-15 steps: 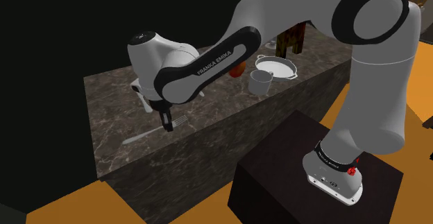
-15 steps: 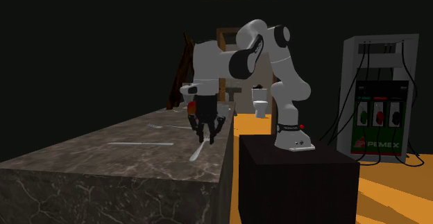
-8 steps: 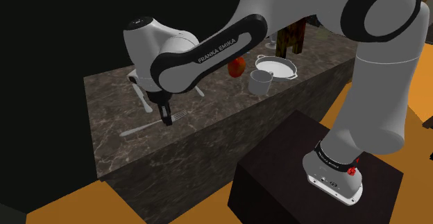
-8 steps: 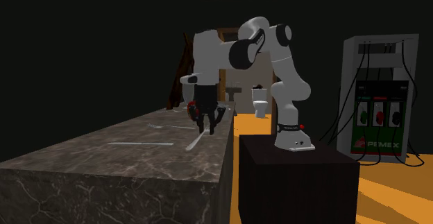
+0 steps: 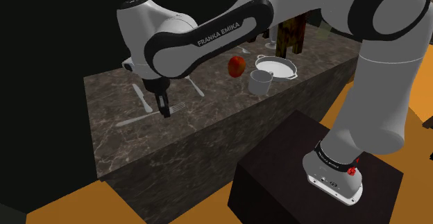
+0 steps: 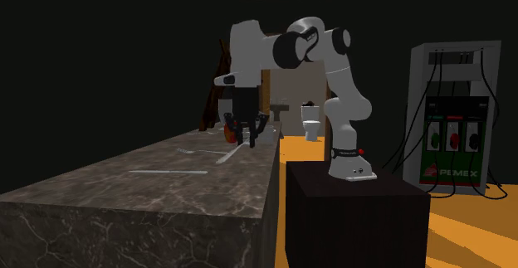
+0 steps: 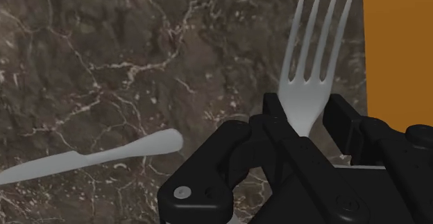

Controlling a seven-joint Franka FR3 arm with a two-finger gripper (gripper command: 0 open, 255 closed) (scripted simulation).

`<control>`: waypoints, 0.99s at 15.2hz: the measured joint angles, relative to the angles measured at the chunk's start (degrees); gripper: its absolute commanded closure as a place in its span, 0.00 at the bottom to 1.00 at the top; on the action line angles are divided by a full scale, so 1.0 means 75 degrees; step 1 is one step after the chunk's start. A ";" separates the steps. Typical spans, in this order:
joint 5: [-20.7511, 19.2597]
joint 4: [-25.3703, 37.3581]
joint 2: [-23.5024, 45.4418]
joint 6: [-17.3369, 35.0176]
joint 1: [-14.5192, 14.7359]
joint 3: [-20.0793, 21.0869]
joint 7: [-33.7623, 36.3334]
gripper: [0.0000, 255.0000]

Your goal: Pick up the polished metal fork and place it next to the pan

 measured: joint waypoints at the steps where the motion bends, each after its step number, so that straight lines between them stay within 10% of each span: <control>1: 0.0015 0.0043 -0.0034 -0.0074 0.0005 0.0009 0.0002 1.00; 15: 0.0533 -0.1133 -0.1322 -0.0012 -0.1102 -0.0446 -0.1659 1.00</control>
